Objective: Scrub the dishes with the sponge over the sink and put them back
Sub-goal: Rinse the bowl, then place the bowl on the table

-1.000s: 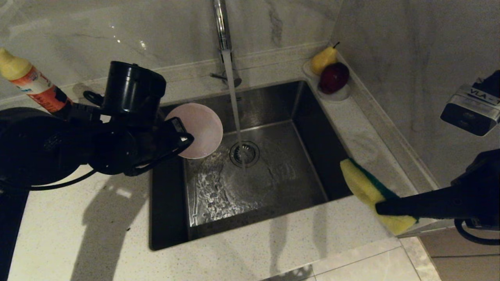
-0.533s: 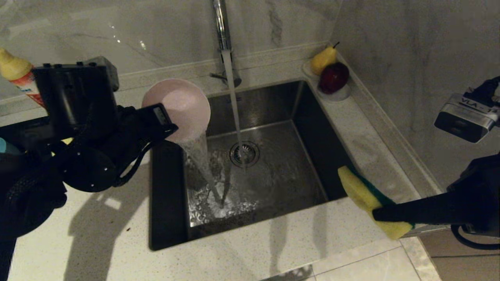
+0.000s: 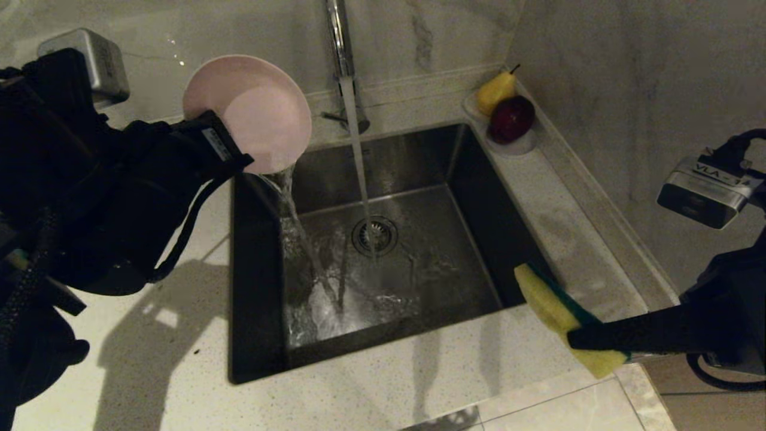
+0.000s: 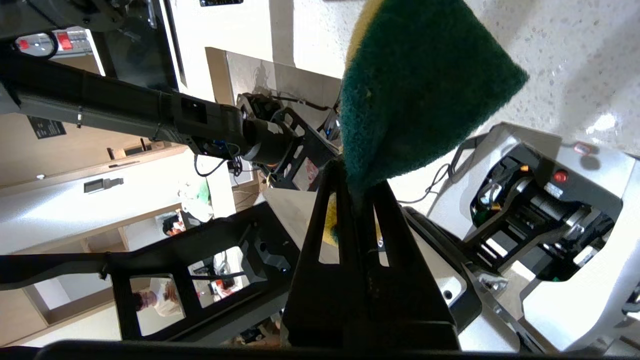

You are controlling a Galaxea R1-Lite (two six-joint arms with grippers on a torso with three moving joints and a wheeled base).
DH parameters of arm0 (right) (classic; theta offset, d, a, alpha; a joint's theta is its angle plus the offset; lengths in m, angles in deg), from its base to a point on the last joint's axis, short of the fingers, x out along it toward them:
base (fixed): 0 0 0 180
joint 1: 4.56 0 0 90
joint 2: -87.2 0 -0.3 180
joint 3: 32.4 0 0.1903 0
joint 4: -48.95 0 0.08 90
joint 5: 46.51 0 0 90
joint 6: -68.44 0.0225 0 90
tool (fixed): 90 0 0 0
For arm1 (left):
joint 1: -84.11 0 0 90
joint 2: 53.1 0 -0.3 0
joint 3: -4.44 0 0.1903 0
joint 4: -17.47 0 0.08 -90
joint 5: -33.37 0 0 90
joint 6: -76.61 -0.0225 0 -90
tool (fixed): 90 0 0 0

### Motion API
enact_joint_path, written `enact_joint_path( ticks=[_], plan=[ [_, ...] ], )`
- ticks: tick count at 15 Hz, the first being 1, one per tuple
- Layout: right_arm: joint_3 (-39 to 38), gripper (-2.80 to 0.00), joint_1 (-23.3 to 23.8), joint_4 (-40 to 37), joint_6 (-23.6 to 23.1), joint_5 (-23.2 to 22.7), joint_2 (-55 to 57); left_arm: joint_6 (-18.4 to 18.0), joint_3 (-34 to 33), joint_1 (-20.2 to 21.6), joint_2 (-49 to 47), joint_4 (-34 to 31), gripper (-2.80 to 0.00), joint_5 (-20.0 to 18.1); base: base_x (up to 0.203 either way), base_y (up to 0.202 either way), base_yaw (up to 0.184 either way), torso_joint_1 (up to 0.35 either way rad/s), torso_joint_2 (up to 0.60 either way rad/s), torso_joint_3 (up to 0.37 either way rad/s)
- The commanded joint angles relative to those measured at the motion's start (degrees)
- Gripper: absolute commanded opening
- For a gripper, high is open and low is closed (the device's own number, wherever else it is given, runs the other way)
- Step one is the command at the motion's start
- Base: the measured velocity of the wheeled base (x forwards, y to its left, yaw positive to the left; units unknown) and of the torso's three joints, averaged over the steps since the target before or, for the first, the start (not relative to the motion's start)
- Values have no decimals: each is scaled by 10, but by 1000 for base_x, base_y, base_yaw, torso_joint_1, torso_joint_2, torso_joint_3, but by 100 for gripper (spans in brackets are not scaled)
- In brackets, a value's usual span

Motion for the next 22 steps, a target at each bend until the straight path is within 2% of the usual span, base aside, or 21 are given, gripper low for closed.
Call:
enact_joint_path(
  ticks=[1, 4, 8, 10, 14, 17, 19, 20, 22],
  plan=[
    [-1, -280, 1, -1, 1, -2, -1, -56, -26, 0, 14, 77, -280, -31, 0, 0, 0, 0, 0, 0],
    [2, -280, 1, -1, 1, -2, -4, -90, -58, 0, 15, 147, -280, -65, 0, 0, 0, 0, 0, 0],
    [2, -280, 1, -1, 1, -2, -4, -111, -69, 0, 25, 169, -280, -75, 0, 0, 0, 0, 0, 0],
    [2, -280, 1, -1, 1, -2, -4, -137, -75, 0, 29, 209, -280, -92, 0, 0, 0, 0, 0, 0],
    [0, -280, 1, -1, 1, -2, -3, -148, -79, 0, 57, 209, -280, -110, 0, 0, 0, 0, 0, 0],
    [0, -280, 2, -1, 1, -2, -3, -144, -78, 0, 53, 204, -280, -108, 0, 0, 0, 0, 0, 0],
    [0, -280, 2, -1, 1, -2, -4, -139, -70, 3, 50, 159, -280, -80, 0, 0, 0, 0, 0, 0],
    [-2, -280, 3, -1, 1, -2, -7, -132, -62, 4, 50, 104, -280, -46, 0, 0, 0, 0, 0, 0],
    [-3, -280, 3, -1, 1, -2, -12, -90, -32, 6, 59, -61, -280, -1, 0, 0, 0, 0, 0, 0]
  ],
)
